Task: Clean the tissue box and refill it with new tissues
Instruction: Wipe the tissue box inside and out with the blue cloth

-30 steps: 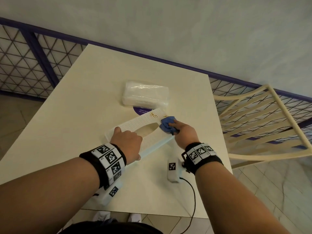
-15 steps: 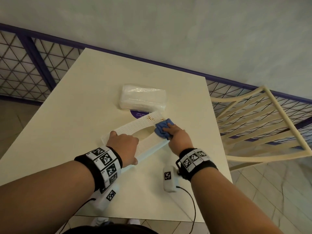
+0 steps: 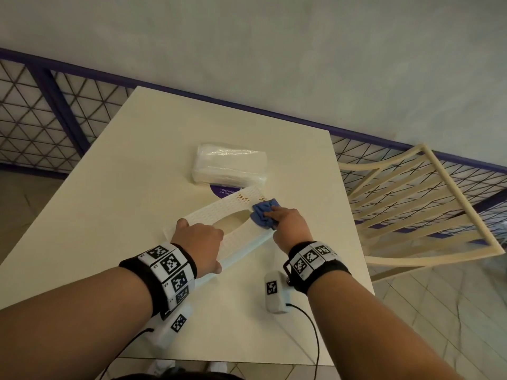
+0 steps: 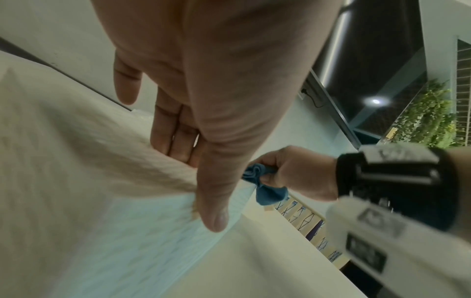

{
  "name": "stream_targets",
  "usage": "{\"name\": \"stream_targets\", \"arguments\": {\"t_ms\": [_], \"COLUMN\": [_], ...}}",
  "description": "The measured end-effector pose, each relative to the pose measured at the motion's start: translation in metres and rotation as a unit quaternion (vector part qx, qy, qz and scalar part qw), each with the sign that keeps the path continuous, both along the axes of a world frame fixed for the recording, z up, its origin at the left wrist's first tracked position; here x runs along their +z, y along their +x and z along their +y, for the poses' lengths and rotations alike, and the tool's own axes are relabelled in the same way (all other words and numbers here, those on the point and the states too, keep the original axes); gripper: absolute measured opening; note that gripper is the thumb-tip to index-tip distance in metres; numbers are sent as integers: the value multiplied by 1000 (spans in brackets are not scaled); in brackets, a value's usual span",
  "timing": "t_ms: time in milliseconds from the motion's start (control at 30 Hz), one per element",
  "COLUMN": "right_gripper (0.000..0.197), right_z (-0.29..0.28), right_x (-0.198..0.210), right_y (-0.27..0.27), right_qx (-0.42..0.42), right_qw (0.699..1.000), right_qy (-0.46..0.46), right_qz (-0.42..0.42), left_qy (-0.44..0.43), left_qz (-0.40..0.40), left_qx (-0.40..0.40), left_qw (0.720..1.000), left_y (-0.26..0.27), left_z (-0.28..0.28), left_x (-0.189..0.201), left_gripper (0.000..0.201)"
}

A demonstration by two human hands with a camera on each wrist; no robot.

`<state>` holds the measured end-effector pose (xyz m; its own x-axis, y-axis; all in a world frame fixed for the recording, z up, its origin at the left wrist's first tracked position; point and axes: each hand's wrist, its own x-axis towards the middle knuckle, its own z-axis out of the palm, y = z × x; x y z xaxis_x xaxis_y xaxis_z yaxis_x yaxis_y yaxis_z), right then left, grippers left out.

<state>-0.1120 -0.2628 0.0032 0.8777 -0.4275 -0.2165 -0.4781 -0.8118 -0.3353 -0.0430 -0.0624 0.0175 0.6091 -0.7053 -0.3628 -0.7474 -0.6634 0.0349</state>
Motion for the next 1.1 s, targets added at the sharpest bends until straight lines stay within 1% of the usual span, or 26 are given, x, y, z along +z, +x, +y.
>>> {"name": "stream_targets", "arguments": {"t_ms": [33, 100, 133, 167, 233, 300, 367, 433, 500, 567, 633, 667, 733, 800, 867, 933, 1000, 1033, 1100], "right_gripper": [45, 33, 31, 37, 57, 62, 64, 65, 66, 65, 65, 65, 65, 66, 67, 63, 50, 44, 37], "right_z": [3, 14, 20, 26, 27, 18, 8, 13, 30, 44, 37, 29, 12, 6, 14, 29, 39, 42, 41], "right_x": [0, -1, -4, -8, -14, -10, -2, 1, -2, -6, -9, -8, -2, 1, 2, 3, 5, 7, 22], "right_y": [5, 16, 22, 24, 26, 34, 44, 50, 45, 38, 37, 40, 45, 51, 55, 53, 42, 34, 18], "right_qx": [-13, -45, -37, -19, 16, -5, -35, -29, 6, 51, 69, 62, 20, -5, 7, 50, 95, 92, 21], "right_qw": [1000, 999, 999, 999, 995, 994, 991, 988, 987, 987, 985, 985, 987, 985, 981, 978, 980, 987, 996], "right_qy": [-14, -21, -22, -19, -21, -9, -3, -30, -52, -44, -37, -38, -36, -36, -45, -55, -37, -4, 87], "right_qz": [9, -13, -7, 22, 93, 112, 130, 150, 151, 144, 151, 157, 157, 167, 187, 196, 170, 131, 32], "left_qy": [0, -3, -5, -5, -4, 0, 0, 1, 1, 0, -2, -2, -4, -5, -3, -3, -3, -5, -13], "left_qz": [-1, -3, -3, -1, 1, -1, -3, 0, 1, -2, -3, -3, -3, -3, -3, -4, -1, 0, 5], "left_qx": [-2, -4, -2, -2, -8, -15, -17, -16, -14, -13, -11, -12, -12, -7, -7, -8, -7, -7, -5], "left_qw": [1000, 1000, 1000, 1000, 1000, 1000, 1000, 1000, 1000, 1000, 1000, 1000, 1000, 1000, 1000, 1000, 1000, 1000, 1000], "left_y": [-1, -1, 0, 0, 0, 0, 0, 1, 1, 0, -1, -1, -2, -2, -4, -4, -4, -4, -4], "left_z": [1, 1, 2, 2, 2, 2, 2, 1, 0, -1, 0, 1, 1, 1, 1, 0, 1, 2, 4], "left_x": [0, -2, -3, -4, -5, -5, -4, -3, -2, -1, -1, -1, -1, -1, -1, -1, 0, -1, -1], "left_gripper": [53, 52, 52, 51, 49, 48, 47, 46, 46, 44, 44, 45, 47, 48, 47, 44, 42, 42, 42]}}
